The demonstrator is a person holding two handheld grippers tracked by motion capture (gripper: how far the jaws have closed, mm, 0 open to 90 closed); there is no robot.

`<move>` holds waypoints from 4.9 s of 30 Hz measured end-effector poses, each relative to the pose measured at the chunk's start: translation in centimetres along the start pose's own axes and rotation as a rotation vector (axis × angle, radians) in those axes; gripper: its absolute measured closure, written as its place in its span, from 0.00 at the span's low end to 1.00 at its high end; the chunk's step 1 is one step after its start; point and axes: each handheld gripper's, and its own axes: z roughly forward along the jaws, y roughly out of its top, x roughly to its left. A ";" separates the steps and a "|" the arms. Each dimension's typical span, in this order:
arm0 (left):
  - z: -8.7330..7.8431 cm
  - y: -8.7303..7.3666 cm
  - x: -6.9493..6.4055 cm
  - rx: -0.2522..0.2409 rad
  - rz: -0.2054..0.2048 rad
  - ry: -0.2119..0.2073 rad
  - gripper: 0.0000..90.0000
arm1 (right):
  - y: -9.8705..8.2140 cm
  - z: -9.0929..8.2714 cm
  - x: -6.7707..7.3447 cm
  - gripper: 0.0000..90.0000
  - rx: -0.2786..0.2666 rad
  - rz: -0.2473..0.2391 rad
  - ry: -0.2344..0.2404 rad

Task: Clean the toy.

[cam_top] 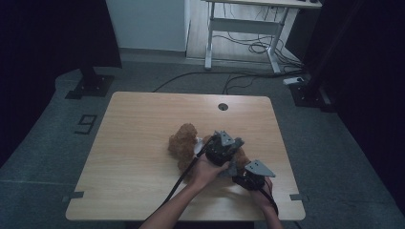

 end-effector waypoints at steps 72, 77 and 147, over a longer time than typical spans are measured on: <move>-8.4 -9.4 13.5 -0.010 -0.377 0.033 0.87 | -0.2 0.3 -0.3 0.42 -0.003 0.011 0.020; -8.8 -10.6 13.3 -0.022 -0.381 -0.017 0.87 | -0.2 0.3 -0.3 0.42 -0.003 0.013 0.012; -3.6 -10.4 13.2 0.037 -0.386 -0.012 0.87 | 0.6 3.0 -1.5 0.16 0.030 0.223 -0.010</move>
